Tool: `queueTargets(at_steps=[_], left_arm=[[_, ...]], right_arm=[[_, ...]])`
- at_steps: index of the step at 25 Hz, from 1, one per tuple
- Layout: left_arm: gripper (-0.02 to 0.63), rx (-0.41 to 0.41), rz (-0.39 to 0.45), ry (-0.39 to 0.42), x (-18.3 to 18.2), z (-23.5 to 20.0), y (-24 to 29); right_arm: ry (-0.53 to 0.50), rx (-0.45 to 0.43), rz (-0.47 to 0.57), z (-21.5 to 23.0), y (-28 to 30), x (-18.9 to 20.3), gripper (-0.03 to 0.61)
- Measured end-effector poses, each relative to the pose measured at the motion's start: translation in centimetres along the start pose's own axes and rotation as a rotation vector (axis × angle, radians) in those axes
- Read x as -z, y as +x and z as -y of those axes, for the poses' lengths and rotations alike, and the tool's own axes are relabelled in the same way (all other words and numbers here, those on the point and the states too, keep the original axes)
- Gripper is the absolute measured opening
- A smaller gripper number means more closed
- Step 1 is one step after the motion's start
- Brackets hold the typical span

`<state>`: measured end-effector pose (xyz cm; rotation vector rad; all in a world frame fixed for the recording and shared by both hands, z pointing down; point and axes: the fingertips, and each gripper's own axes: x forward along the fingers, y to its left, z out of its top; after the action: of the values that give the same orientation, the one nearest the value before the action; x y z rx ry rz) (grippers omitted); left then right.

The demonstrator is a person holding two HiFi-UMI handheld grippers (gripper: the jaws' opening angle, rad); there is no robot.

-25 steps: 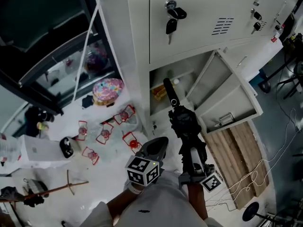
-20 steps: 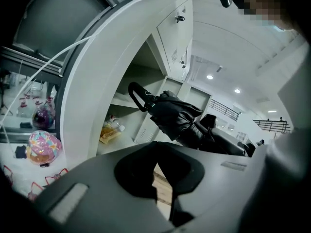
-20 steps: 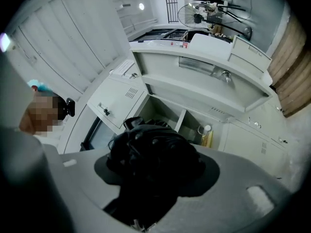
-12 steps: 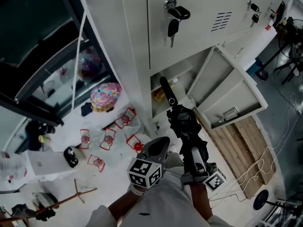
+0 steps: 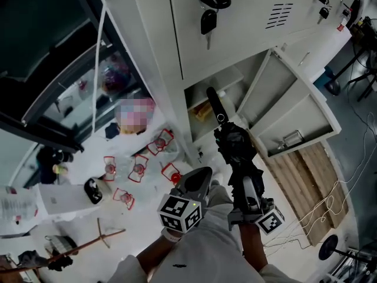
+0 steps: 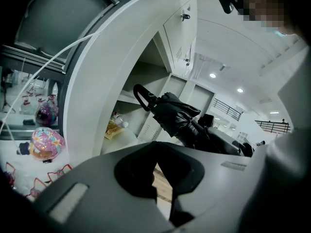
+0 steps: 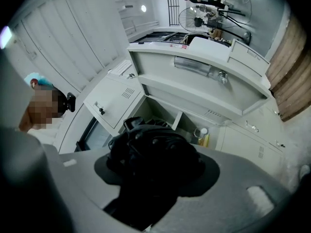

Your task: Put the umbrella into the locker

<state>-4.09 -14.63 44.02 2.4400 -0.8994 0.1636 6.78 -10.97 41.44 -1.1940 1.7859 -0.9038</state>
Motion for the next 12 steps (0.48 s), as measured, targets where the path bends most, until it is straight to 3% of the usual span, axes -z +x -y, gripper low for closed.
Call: queueTargets(at_steps=[12], left_arm=[[0.011, 0.001, 0.013, 0.016, -0.8, 0.4, 0.6]], right_arm=[[-0.119, -0.007, -0.024, -0.3, 2.6, -1.0, 0.250]])
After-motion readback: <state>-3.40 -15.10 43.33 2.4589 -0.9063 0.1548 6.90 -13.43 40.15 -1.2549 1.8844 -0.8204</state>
